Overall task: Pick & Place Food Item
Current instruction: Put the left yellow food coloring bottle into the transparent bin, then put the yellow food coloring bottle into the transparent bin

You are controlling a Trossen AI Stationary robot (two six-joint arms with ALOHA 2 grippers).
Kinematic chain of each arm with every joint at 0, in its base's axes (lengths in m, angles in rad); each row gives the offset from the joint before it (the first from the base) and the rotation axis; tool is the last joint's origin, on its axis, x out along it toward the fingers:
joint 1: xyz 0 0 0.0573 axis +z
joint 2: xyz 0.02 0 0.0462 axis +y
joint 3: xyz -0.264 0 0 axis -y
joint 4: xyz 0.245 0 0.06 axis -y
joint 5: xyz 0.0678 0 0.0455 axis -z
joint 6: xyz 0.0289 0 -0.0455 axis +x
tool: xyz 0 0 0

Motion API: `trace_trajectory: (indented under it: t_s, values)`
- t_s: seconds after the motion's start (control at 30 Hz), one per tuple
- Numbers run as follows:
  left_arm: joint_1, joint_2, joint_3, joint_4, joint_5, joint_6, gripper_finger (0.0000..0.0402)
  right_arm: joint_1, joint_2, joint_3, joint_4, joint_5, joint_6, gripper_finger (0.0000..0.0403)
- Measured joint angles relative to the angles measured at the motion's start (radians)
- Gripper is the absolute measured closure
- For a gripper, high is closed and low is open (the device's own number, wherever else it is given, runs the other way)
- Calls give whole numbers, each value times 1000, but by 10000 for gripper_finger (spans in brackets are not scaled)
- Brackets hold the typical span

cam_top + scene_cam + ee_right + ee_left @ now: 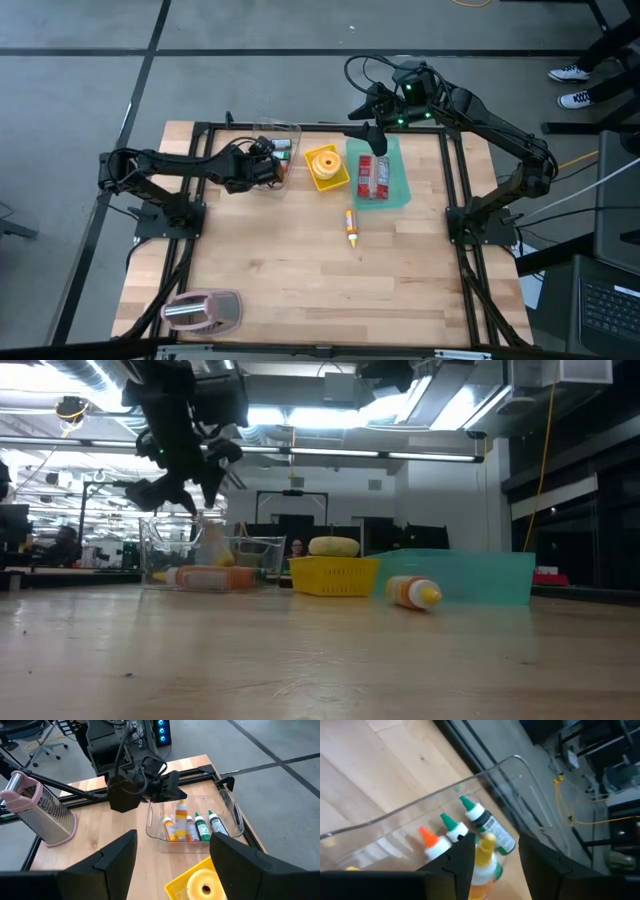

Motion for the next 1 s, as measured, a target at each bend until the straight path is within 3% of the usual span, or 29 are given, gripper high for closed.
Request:
trace_trajectory:
  t_s: [0.27, 0.5, 0.57, 0.67, 0.87, 1.0]
  values:
    - [-44, 0, 0, 75, -51, 1, 251, 0, 0, 0, 0, 0, 4, 156]
    - [-100, -21, 0, 197, -185, 72, 250, 0, 0, 0, 0, 0, 2, 156]
    - [-132, -29, 4, 274, -236, 258, 250, 0, 0, 0, 2, 0, -15, 156]
    - [-180, -48, 12, 441, -215, 693, 250, 0, 0, 0, 31, -4, -20, 156]
    - [-233, -114, 14, 865, 42, 1418, 249, 1, 0, 0, 125, -29, -3, 156]
    - [-231, -174, 52, 925, 170, 1660, 249, 8, 0, 0, 136, -29, 56, 156]
